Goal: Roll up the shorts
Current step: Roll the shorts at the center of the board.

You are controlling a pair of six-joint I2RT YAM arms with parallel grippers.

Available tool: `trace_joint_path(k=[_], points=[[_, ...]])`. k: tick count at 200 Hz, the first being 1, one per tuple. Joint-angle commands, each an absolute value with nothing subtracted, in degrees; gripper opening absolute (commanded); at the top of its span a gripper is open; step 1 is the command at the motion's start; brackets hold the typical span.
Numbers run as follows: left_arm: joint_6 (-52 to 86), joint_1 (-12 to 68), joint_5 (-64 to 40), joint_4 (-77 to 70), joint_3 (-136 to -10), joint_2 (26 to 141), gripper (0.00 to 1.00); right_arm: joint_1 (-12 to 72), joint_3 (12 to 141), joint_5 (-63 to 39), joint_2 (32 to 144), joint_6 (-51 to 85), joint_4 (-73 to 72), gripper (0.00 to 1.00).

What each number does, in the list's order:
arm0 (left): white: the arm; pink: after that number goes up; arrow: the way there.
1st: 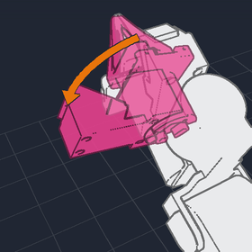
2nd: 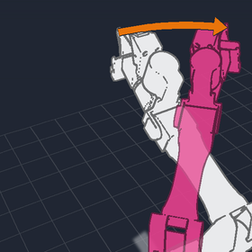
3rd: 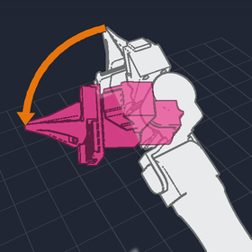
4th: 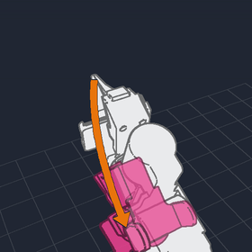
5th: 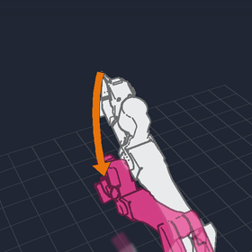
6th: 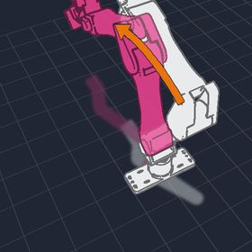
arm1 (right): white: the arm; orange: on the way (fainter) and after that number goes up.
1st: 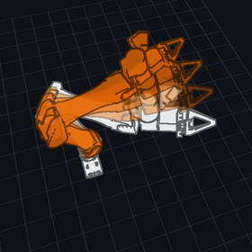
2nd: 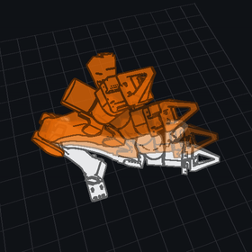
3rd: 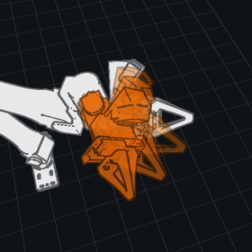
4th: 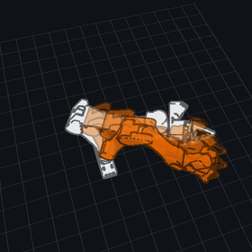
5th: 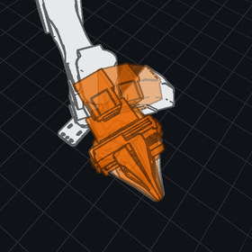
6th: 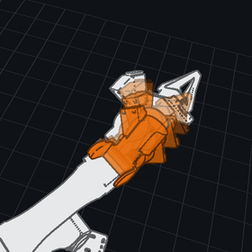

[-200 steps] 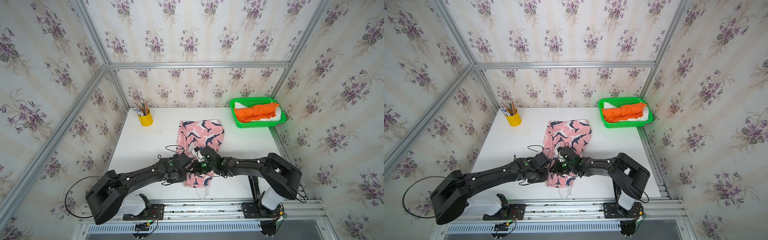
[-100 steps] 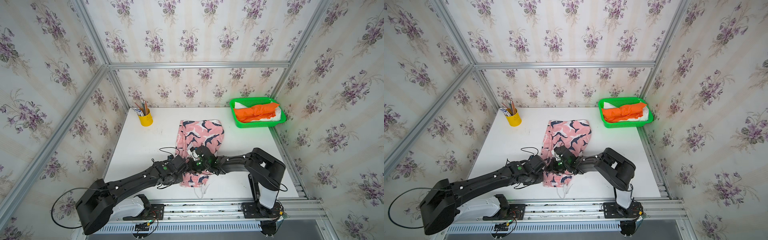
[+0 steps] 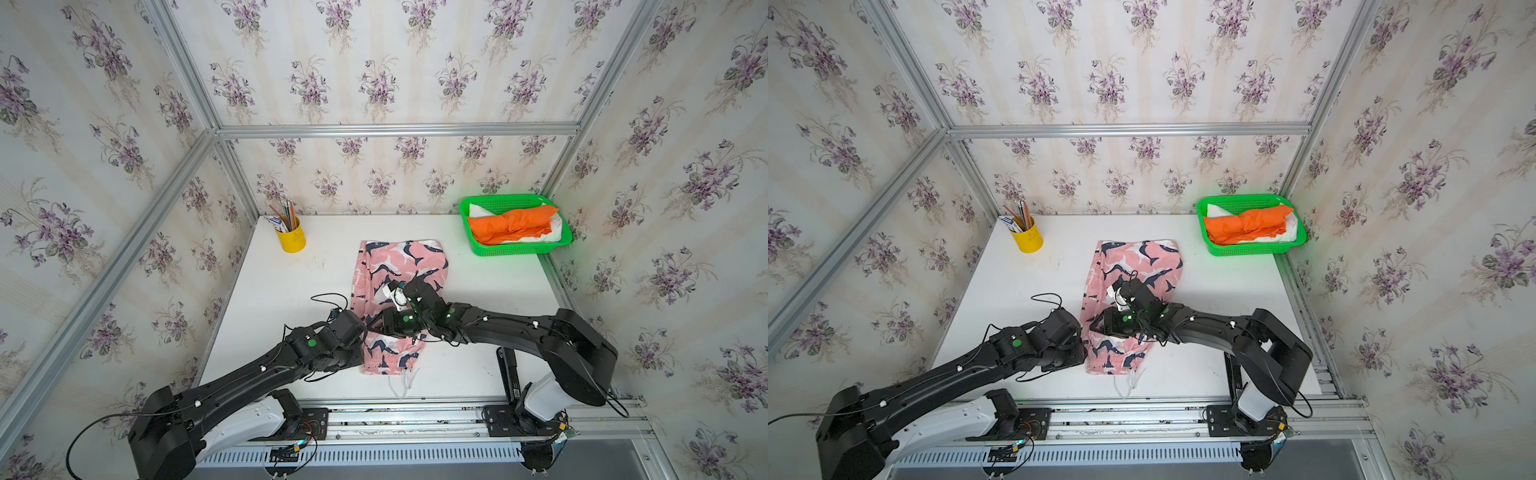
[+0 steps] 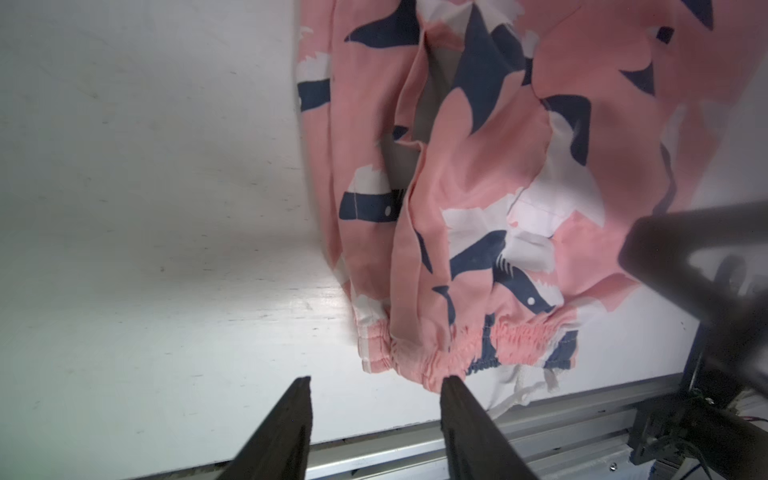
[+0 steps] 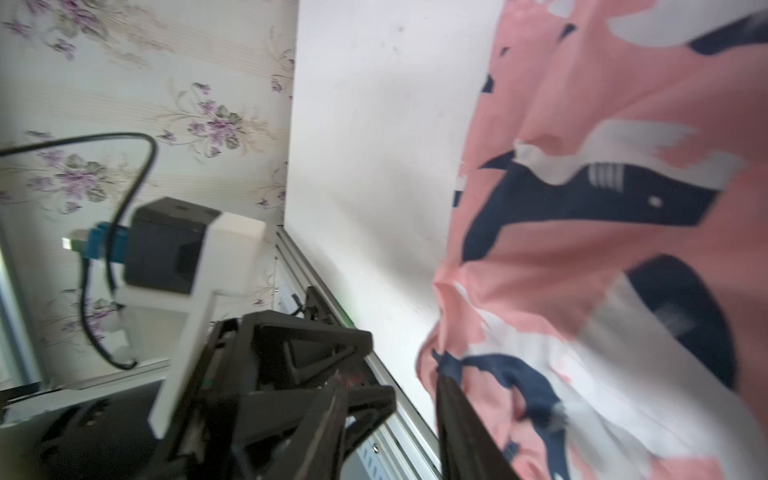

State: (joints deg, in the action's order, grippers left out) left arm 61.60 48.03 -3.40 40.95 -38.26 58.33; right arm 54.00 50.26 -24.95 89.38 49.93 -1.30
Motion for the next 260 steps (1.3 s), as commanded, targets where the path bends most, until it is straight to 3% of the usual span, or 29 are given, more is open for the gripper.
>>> trace_joint_path(k=[1, 36, 82, 141, 171, 201, 226, 260], points=[[61.0, 48.0, -5.4, 42.0, -39.5, 58.5, 0.64, 54.1, 46.9, -22.1, 87.6, 45.2, 10.7, 0.22], [60.7, 48.4, -5.9, 39.7, -39.5, 61.8, 0.69, 54.5, 42.7, -28.1, 93.2, 43.2, 4.9, 0.00], [59.2, 48.5, -7.3, 35.4, -38.3, 70.8, 0.71, 54.5, 41.0, -26.8, 95.5, 42.8, 3.3, 0.00], [60.4, 48.6, -9.7, 24.9, -33.6, 76.7, 0.41, 54.6, 39.7, -25.5, 92.9, 42.7, 3.4, 0.00], [59.3, 48.6, -10.0, 25.0, -34.5, 77.4, 0.19, 55.0, 40.3, -17.6, 86.3, 36.7, 9.1, 0.29], [59.2, 48.6, -9.8, 31.2, -38.3, 72.7, 0.14, 57.7, 41.3, -5.3, 77.8, 26.3, 13.3, 0.48], [61.2, 48.0, -9.7, 34.0, -40.3, 68.6, 0.14, 64.4, 39.0, 9.7, 69.8, 16.3, 11.0, 0.57], [63.3, 46.8, -13.1, 33.2, -40.9, 67.3, 0.14, 75.5, 32.6, 17.4, 63.5, 3.5, -0.9, 0.63]])
